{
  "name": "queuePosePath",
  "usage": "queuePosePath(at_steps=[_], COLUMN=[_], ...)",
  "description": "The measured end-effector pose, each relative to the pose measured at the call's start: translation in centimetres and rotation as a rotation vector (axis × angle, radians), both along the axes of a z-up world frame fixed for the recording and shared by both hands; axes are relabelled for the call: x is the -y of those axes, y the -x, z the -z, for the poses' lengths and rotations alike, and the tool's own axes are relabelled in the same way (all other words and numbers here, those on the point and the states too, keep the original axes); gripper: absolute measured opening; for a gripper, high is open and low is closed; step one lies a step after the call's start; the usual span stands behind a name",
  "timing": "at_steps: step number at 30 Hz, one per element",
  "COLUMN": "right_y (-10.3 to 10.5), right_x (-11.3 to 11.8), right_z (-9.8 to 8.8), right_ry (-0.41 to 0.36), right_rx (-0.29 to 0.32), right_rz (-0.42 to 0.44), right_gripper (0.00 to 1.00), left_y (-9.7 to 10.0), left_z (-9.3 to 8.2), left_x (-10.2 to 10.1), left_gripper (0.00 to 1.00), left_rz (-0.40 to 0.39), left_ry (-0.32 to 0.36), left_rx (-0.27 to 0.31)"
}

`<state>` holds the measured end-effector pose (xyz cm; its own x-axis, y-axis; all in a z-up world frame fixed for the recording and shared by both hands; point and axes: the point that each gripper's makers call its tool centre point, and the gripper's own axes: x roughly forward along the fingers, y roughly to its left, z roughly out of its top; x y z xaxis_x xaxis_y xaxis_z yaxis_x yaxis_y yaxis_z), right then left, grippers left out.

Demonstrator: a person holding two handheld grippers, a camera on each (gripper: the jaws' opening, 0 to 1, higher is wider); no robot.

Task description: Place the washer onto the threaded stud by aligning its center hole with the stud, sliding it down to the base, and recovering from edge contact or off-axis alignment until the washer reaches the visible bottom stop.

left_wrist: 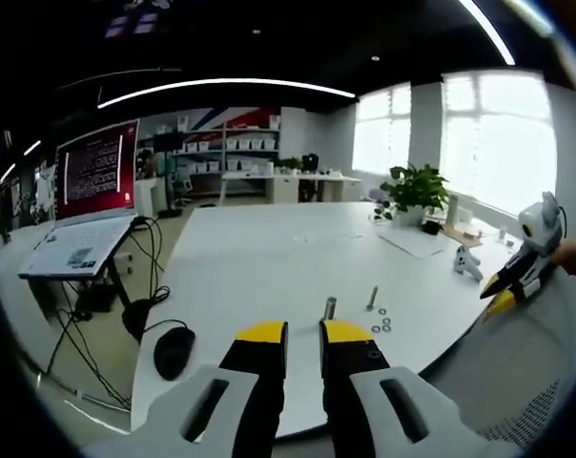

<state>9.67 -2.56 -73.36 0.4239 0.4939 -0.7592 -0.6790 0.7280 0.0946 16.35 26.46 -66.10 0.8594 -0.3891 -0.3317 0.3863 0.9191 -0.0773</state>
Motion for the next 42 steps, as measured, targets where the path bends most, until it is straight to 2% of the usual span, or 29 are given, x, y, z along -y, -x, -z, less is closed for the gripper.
queuePosePath(at_steps=[5, 7, 10, 16, 22, 27, 34, 39, 42], right_y=[0.3, -0.5, -1.3, -3.0, -4.9, -6.2, -9.1, -10.2, -10.9], right_x=[-0.3, -0.2, -0.6, -1.5, -1.8, -1.7, -2.1, -3.0, -3.6], right_z=[0.4, 0.8, 1.1, 1.1, 2.9, 4.0, 4.6, 4.8, 5.6], right_ry=[0.036, 0.066, 0.067, 0.067, 0.106, 0.178, 0.142, 0.134, 0.147], right_rx=[-0.073, -0.062, -0.063, -0.049, -0.055, -0.001, 0.059, 0.051, 0.04], right_rz=[-0.142, -0.187, -0.233, -0.312, -0.34, -0.399, -0.36, -0.365, -0.383], right_gripper=[0.3, 0.3, 0.3, 0.3, 0.29, 0.28, 0.28, 0.28, 0.28], left_y=[0.2, 0.3, 0.3, 0.4, 0.5, 0.6, 0.7, 0.9, 0.9], left_z=[0.8, 0.7, 0.5, 1.0, 1.2, 1.2, 1.3, 1.4, 1.5], left_x=[-0.3, -0.2, -0.1, -0.1, 0.0, 0.1, 0.1, 0.0, 0.0], left_gripper=[0.11, 0.11, 0.11, 0.11, 0.11, 0.11, 0.11, 0.11, 0.11], left_rz=[-0.014, -0.01, -0.006, 0.004, 0.016, 0.02, 0.019, 0.017, 0.021], left_ry=[-0.017, -0.013, -0.006, -0.028, -0.042, -0.037, -0.036, -0.039, -0.042], left_rx=[-0.041, -0.037, -0.028, -0.054, -0.061, -0.062, -0.066, -0.069, -0.072])
